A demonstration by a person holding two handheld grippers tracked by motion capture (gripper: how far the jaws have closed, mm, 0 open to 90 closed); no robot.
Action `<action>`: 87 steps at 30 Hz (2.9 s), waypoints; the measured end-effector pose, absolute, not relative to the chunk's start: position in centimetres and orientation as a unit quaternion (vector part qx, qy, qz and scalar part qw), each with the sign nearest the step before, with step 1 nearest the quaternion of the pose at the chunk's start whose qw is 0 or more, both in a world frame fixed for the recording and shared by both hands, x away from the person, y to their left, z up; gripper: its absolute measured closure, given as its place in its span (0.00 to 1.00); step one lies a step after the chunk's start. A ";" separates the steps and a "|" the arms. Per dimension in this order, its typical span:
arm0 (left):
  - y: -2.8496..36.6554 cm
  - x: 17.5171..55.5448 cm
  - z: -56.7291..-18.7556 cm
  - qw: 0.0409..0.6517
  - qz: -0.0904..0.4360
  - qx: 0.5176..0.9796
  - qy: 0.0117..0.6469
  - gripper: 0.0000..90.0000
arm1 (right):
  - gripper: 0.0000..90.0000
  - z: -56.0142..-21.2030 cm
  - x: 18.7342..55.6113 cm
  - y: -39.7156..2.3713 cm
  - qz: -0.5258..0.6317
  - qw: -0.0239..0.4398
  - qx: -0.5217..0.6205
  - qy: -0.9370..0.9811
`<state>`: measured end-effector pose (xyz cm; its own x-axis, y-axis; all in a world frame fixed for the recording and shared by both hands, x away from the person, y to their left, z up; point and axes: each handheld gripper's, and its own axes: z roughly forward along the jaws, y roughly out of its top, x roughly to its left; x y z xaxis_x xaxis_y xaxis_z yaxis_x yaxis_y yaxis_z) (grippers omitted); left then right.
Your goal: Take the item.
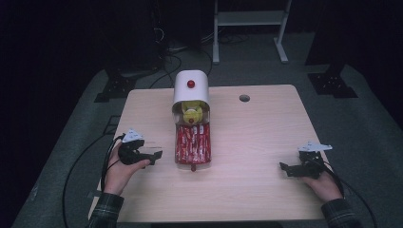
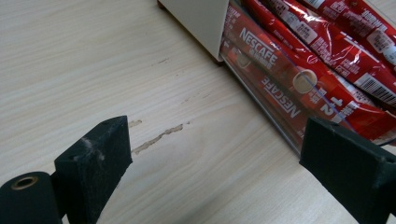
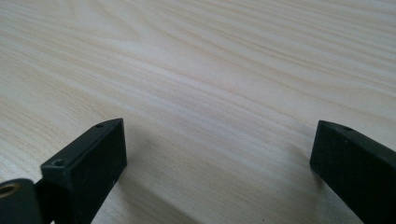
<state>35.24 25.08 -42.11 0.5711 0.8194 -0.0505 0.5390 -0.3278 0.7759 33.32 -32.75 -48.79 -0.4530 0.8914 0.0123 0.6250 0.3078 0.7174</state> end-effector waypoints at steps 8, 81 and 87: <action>24.6 35.4 -41.7 0.399 0.178 0.793 0.424 0.09 | 0.03 -48.8 33.3 -32.8 0.335 0.199 0.484 0.784; 19.3 37.2 -39.5 0.419 0.168 0.801 0.393 0.09 | 0.03 -48.8 33.3 -32.8 0.335 0.199 0.484 0.784; 18.7 37.5 -39.4 0.419 0.164 0.804 0.389 0.09 | 0.03 -48.8 33.3 -32.8 0.335 0.199 0.483 0.784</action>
<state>37.49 18.73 -39.39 0.6431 0.7632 -0.0620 0.4873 -0.3455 0.8020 33.33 -32.76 -48.79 -0.4533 0.8913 0.0120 0.6249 0.3082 0.7173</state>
